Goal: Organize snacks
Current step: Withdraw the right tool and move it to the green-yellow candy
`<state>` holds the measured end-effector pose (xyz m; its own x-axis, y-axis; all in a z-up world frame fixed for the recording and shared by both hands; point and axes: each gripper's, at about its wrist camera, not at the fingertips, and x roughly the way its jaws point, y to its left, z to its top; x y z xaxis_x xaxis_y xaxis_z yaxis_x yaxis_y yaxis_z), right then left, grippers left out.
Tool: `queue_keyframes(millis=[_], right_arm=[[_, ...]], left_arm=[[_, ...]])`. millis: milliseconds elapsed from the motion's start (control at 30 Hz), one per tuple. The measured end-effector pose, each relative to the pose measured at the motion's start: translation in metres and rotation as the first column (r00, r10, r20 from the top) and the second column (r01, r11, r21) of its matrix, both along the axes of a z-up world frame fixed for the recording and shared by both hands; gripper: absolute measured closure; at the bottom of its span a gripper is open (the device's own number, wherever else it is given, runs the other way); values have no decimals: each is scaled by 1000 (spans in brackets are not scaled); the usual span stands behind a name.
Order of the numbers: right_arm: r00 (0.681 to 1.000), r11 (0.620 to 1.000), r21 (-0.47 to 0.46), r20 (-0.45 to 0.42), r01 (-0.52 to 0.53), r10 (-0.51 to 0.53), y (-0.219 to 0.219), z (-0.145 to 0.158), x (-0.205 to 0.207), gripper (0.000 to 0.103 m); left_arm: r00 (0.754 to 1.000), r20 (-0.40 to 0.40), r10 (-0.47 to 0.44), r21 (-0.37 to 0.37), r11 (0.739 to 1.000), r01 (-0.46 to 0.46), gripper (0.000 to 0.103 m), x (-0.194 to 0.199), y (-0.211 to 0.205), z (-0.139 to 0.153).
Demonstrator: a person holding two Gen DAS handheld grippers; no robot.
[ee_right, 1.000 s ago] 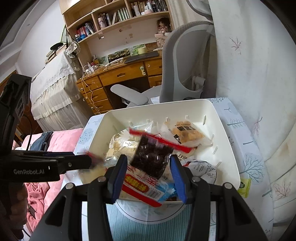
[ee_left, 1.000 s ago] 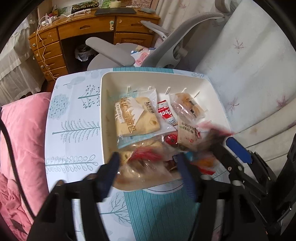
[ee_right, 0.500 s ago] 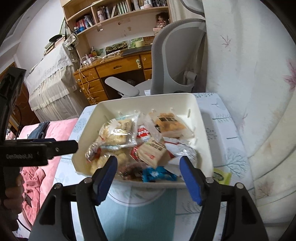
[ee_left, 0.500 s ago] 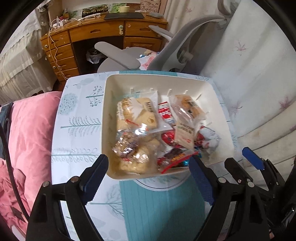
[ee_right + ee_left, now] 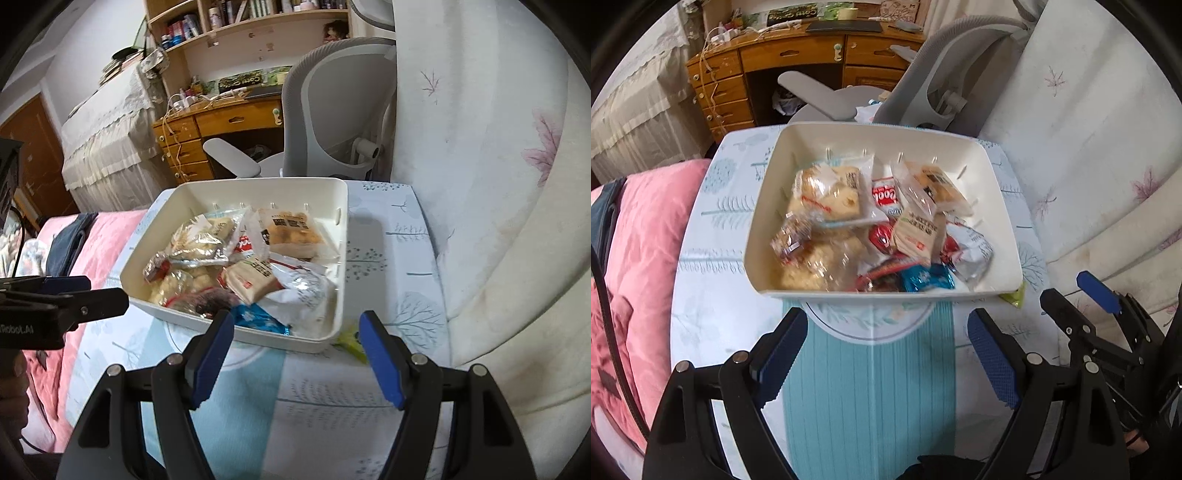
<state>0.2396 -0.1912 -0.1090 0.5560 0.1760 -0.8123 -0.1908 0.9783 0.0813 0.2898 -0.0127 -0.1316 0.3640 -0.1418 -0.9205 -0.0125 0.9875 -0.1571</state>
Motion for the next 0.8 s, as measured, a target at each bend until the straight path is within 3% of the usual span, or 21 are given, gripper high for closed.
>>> queue_keyframes(millis=[467, 800], right_arm=[[982, 980, -96, 53, -174, 180, -49, -47, -3, 32], [955, 954, -144, 100, -263, 278, -60, -97, 5, 32]], left_arm=[[990, -54, 128, 53, 991, -125, 15, -26, -54, -21], [974, -77, 212, 102, 974, -204, 15, -29, -60, -28]])
